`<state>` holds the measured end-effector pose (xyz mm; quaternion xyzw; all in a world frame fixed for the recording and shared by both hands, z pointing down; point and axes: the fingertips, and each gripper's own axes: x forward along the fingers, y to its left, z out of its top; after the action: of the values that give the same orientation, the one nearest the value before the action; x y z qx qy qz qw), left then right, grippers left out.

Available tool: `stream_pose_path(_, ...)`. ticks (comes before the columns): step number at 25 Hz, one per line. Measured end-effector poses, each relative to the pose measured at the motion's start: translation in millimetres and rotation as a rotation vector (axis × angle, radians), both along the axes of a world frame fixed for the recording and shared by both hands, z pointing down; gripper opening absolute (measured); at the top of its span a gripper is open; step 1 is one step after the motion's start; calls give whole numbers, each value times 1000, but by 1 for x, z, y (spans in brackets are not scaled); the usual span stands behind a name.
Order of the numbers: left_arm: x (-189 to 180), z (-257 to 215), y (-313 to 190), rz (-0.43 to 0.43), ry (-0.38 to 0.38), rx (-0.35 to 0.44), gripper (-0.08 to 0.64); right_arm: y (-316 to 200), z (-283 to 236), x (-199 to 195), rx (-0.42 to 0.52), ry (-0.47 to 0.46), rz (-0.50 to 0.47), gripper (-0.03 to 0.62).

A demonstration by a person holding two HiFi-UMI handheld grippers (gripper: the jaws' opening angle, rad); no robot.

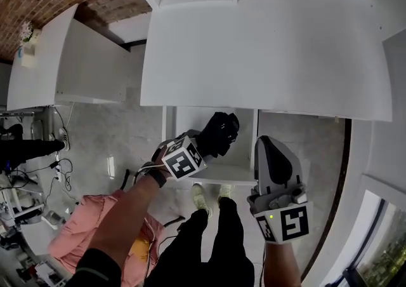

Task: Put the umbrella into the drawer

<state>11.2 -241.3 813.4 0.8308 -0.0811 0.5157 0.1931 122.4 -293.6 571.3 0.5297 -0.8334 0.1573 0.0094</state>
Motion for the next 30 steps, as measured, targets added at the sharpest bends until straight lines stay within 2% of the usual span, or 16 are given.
stream_pose_path(5,12,13,-6,-18,-12,-20,204,-4,1,8,38,13,2,3)
stream_pose_path(10,9,35,-4,-9,-65,-52,204,-4,12,14,-32,-7,10,3)
stream_pose_path(16,2,55,-2,-10,-117,-89,206,-5,19,19,-43,-7,8,3)
stream_pose_path(24,10,75,-8,-37,-144,-130,210,-11,39,10,-68,-7,-12,3)
stream_pose_path(30,9,90,-3,-25,-188,-137,215,-9,44,11,-80,-9,-17,3)
